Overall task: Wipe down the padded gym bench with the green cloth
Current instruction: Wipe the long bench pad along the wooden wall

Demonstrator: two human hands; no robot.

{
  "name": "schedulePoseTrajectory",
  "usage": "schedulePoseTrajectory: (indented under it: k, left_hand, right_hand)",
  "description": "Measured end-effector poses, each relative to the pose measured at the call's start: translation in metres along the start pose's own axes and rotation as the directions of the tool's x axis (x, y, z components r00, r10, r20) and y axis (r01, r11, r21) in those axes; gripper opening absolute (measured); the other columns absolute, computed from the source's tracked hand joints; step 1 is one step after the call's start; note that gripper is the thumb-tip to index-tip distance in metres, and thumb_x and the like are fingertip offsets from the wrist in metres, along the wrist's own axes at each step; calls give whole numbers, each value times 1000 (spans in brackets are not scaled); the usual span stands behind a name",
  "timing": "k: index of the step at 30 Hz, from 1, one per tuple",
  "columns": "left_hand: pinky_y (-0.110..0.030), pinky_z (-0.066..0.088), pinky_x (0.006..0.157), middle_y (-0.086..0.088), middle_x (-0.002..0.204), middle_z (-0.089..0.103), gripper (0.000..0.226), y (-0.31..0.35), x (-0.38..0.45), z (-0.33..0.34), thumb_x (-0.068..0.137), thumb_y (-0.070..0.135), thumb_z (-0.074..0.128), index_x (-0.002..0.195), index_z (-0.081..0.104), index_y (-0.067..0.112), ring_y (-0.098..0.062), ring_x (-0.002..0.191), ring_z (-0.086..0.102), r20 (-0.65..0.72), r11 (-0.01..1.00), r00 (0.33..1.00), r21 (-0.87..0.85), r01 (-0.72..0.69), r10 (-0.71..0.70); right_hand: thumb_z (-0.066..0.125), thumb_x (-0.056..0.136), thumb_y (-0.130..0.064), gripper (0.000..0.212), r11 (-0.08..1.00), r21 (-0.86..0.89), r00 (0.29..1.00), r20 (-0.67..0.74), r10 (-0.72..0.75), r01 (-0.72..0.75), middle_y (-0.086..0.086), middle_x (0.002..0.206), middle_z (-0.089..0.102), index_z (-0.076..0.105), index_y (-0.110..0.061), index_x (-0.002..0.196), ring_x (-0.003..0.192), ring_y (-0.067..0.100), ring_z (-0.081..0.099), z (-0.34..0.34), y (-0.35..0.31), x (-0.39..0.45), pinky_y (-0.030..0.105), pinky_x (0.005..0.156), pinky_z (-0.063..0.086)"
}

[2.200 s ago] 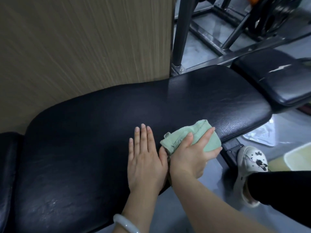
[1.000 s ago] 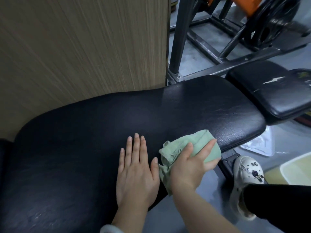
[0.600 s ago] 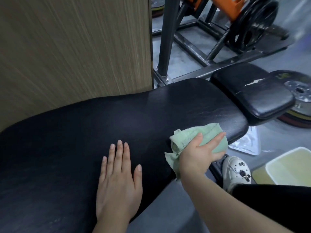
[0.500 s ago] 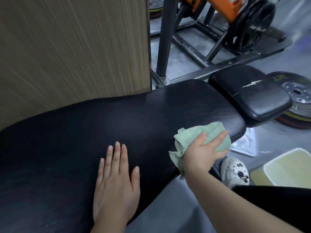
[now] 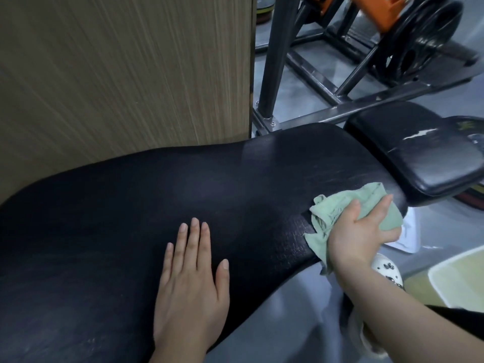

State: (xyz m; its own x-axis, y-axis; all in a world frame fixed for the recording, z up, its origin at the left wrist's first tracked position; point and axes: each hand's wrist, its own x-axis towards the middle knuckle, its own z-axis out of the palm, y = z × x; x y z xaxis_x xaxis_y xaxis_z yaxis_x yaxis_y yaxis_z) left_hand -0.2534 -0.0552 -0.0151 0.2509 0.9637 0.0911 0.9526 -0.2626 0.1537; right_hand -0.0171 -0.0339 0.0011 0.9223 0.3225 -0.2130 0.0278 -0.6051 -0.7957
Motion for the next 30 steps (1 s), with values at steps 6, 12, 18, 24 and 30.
schedulePoseTrajectory:
  k: [6, 12, 18, 24, 30]
  left_hand:
    - [-33, 7, 115, -12, 151, 33, 68, 6, 4, 0, 101, 45, 9, 142, 35, -1, -19, 141, 21, 14, 1000, 1000, 0, 20, -20]
    - [-33, 8, 113, -12, 149, 35, 70, 53, 28, 7, 100, 47, 8, 141, 39, -2, -18, 140, 21, 3, 1000, 1000, 8, -16, 16]
    - [-33, 8, 115, -8, 152, 31, 70, 63, 32, 13, 99, 49, 8, 144, 35, 2, -16, 142, 20, 11, 1000, 1000, 22, 8, -8]
    - [-35, 8, 116, -8, 154, 28, 69, 65, 30, 13, 100, 49, 7, 145, 31, 2, -17, 144, 17, 8, 999, 1000, 53, 10, -11]
    - [-35, 7, 117, -8, 155, 27, 69, 64, 31, 15, 99, 48, 8, 145, 30, 2, -18, 145, 16, 6, 999, 1000, 49, 2, -2]
  right_hand:
    - [30, 95, -54, 59, 1000, 11, 1000, 8, -29, 29, 15, 156, -16, 3, -49, 148, 127, 45, 40, 3, 9, 5, 49, 108, 32]
    - [36, 97, -47, 60, 998, 59, 999, 36, -22, 19, 17, 156, -13, 7, -47, 149, 135, 41, 28, 0, 10, 8, 42, 107, 29]
    - [38, 96, -46, 58, 998, 21, 995, 81, -61, 60, 16, 156, -7, 12, -47, 149, 120, 44, 44, -15, 9, 36, 44, 103, 33]
    - [39, 96, -42, 55, 992, -23, 986, 114, -119, 122, 17, 153, 10, 21, -44, 148, 107, 39, 52, -28, 3, 59, 39, 99, 35]
    - [35, 95, -46, 54, 963, -138, 954, 223, -199, 233, 13, 147, 19, 17, -51, 146, 103, 36, 52, -37, 6, 70, 42, 94, 36]
